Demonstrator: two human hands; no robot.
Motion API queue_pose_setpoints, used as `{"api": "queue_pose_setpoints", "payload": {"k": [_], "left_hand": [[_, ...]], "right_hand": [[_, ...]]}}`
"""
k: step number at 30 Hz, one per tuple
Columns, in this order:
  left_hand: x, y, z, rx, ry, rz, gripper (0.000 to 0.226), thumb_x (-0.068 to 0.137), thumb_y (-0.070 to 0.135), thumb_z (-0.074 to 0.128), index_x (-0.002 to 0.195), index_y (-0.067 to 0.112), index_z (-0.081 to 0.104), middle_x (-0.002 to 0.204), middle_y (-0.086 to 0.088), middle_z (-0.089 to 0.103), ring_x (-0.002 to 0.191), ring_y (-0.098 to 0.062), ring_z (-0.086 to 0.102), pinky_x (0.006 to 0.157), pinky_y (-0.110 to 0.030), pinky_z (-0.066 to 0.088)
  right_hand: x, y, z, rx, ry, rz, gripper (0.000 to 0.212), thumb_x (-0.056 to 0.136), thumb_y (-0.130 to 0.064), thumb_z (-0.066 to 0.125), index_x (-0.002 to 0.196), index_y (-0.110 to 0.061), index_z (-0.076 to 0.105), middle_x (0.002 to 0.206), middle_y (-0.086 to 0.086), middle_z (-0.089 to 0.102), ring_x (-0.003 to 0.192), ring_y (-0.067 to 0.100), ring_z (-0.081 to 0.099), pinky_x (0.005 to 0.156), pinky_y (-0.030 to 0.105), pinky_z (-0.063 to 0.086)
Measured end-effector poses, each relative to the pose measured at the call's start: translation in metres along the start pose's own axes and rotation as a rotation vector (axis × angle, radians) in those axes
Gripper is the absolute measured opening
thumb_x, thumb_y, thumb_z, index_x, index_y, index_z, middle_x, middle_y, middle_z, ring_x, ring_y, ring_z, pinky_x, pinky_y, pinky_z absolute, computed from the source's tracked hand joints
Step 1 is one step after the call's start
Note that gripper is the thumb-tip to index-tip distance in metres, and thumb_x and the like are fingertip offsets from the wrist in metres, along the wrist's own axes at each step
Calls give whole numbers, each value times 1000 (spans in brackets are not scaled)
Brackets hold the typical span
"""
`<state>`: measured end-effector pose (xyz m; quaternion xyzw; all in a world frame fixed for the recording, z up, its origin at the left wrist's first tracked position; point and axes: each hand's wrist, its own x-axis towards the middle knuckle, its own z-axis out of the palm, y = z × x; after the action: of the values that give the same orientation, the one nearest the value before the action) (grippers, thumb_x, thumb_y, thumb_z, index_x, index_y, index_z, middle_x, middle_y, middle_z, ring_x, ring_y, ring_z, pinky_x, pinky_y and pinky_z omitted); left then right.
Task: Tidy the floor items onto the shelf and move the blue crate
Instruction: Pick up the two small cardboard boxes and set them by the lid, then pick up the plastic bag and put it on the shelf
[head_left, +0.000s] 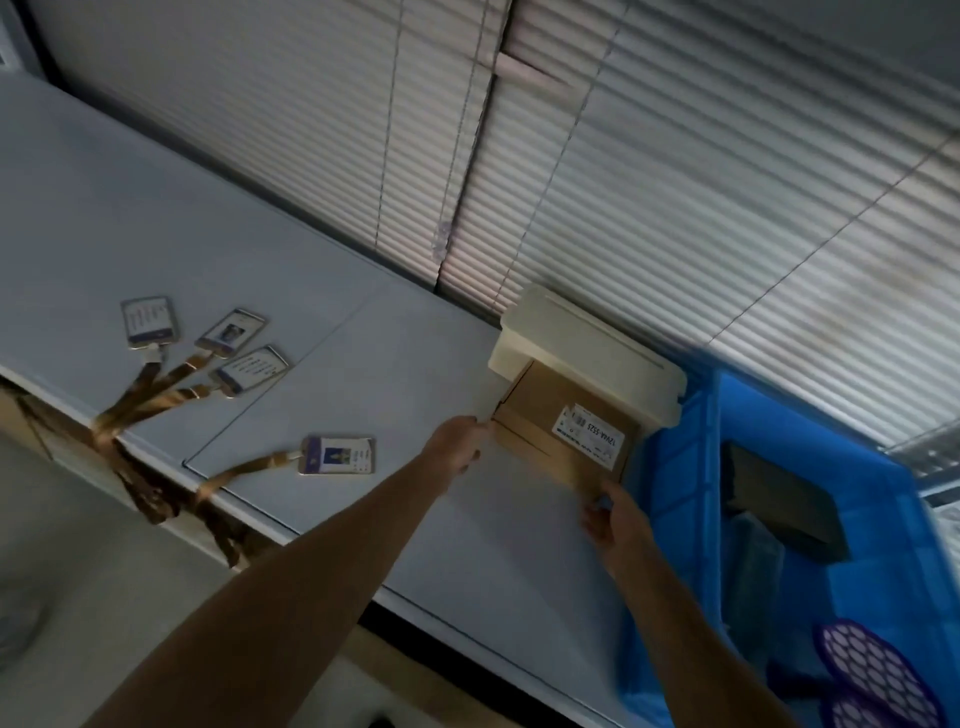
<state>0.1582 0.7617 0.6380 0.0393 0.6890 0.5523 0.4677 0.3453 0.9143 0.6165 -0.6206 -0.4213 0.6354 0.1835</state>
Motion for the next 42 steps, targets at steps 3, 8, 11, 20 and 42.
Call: {"api": "queue_pose_setpoints", "payload": {"k": [3, 8, 11, 20, 42], "left_hand": [[-33, -25, -46, -112, 19, -73, 22, 92, 26, 56, 108, 13, 61, 97, -8, 65, 76, -18, 61, 71, -28, 42], [-95, -104, -159, -147, 155, -129, 9, 90, 19, 60, 85, 14, 65, 71, -4, 65, 54, -13, 56, 56, -24, 36], [-143, -166, -240, -110, 291, -181, 14, 92, 18, 58, 79, 16, 64, 70, -4, 65, 52, -12, 57, 53, -23, 38], [-268, -335, -492, -259, 690, -453, 13, 89, 21, 59, 93, 11, 66, 74, -5, 65, 60, -17, 57, 50, -24, 38], [126, -761, -781, -1164, 771, -525, 84, 47, 38, 86, 121, 7, 58, 119, -13, 67, 83, -27, 67, 56, -31, 53]], "right_hand": [[-39, 21, 17, -59, 49, 34, 18, 92, -19, 65, 90, -3, 59, 78, 13, 60, 64, 20, 57, 59, 30, 51], [-123, 78, 81, -395, -253, -116, 14, 90, -9, 62, 79, -2, 65, 59, 8, 65, 54, 21, 55, 55, 30, 41], [-178, 126, 143, -638, -451, -259, 16, 90, -12, 63, 76, -6, 67, 64, 12, 67, 59, 22, 59, 61, 34, 48], [-316, 334, 381, -1176, -908, -345, 33, 87, -22, 62, 55, -20, 53, 44, -6, 54, 50, 13, 50, 55, 30, 38], [-71, 868, 852, -1980, -1332, -1239, 72, 92, -32, 58, 155, -25, 22, 152, 16, 28, 135, 38, 36, 107, 46, 38]]}}
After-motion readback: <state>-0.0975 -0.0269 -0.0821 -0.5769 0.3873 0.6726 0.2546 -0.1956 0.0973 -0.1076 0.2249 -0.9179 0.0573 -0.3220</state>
